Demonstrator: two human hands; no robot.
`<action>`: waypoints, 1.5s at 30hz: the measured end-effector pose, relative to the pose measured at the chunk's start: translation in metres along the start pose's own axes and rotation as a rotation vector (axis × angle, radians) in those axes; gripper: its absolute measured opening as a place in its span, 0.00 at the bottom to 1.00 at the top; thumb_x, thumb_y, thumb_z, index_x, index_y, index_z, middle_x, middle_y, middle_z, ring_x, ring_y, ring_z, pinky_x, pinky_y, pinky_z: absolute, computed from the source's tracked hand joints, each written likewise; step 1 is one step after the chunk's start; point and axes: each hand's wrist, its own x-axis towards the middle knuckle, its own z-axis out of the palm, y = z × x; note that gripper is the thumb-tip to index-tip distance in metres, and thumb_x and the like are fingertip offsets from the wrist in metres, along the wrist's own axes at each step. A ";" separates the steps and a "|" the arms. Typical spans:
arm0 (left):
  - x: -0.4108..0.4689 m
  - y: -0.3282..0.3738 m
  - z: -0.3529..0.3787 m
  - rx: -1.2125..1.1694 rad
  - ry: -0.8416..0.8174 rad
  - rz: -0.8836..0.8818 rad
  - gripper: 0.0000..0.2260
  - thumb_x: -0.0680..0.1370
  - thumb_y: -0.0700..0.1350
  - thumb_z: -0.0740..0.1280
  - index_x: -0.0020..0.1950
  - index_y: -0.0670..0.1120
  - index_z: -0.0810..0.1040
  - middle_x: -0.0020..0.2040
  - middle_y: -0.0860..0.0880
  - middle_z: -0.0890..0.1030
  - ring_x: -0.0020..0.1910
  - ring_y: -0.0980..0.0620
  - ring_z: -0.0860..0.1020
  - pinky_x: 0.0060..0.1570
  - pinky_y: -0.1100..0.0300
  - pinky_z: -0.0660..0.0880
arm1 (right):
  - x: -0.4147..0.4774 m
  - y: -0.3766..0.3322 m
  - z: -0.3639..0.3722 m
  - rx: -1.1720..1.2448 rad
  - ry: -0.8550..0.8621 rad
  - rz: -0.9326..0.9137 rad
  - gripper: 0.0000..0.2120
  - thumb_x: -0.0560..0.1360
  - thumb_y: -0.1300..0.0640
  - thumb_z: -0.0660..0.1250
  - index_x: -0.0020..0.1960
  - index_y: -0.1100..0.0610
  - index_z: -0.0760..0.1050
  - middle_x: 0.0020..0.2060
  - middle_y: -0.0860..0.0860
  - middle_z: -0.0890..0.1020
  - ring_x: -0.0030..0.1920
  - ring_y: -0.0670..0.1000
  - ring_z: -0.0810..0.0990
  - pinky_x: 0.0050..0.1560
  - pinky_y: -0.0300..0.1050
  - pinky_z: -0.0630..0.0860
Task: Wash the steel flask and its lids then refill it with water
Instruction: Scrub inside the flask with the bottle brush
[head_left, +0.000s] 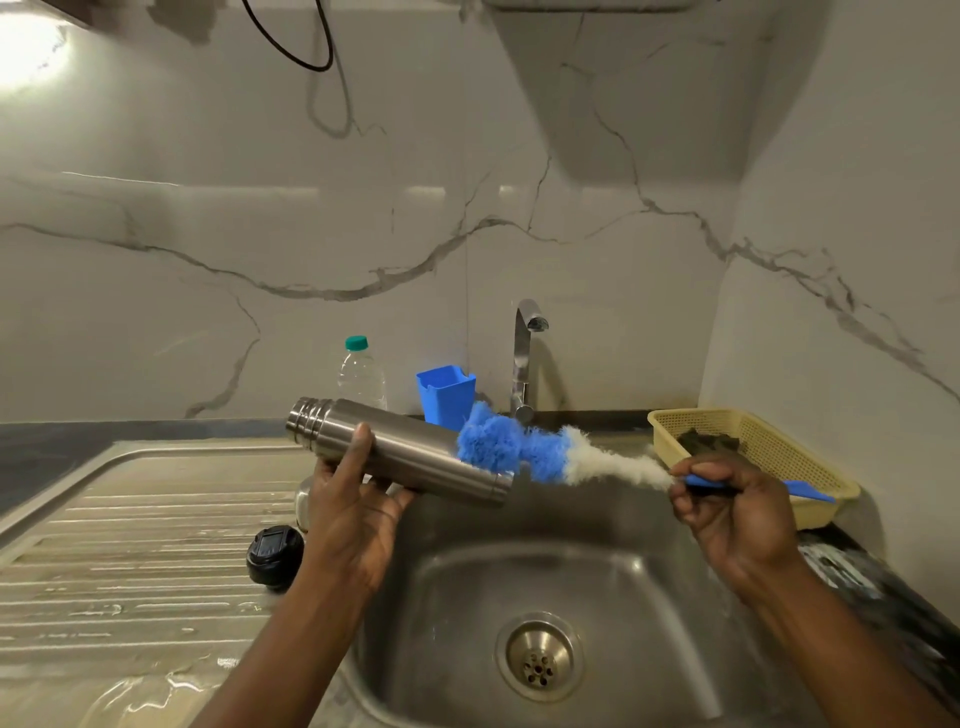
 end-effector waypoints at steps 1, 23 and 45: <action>0.001 0.002 -0.001 -0.008 0.005 0.006 0.24 0.80 0.44 0.69 0.76 0.46 0.72 0.71 0.40 0.79 0.67 0.39 0.80 0.60 0.34 0.79 | 0.000 -0.005 -0.002 0.026 0.030 -0.016 0.22 0.71 0.70 0.56 0.25 0.59 0.80 0.27 0.55 0.81 0.25 0.51 0.77 0.25 0.38 0.72; 0.011 0.009 -0.012 -0.062 0.024 0.023 0.30 0.78 0.47 0.73 0.79 0.46 0.69 0.72 0.39 0.78 0.68 0.38 0.80 0.57 0.33 0.81 | 0.001 -0.017 -0.011 0.050 0.089 -0.055 0.11 0.59 0.65 0.62 0.21 0.57 0.76 0.25 0.54 0.80 0.23 0.51 0.77 0.24 0.38 0.72; -0.003 0.000 0.005 -0.022 -0.020 -0.055 0.26 0.81 0.47 0.68 0.79 0.47 0.69 0.72 0.39 0.78 0.67 0.41 0.81 0.46 0.42 0.85 | 0.004 -0.009 -0.010 0.040 0.076 0.052 0.13 0.68 0.64 0.61 0.29 0.61 0.81 0.28 0.56 0.79 0.26 0.51 0.76 0.24 0.37 0.72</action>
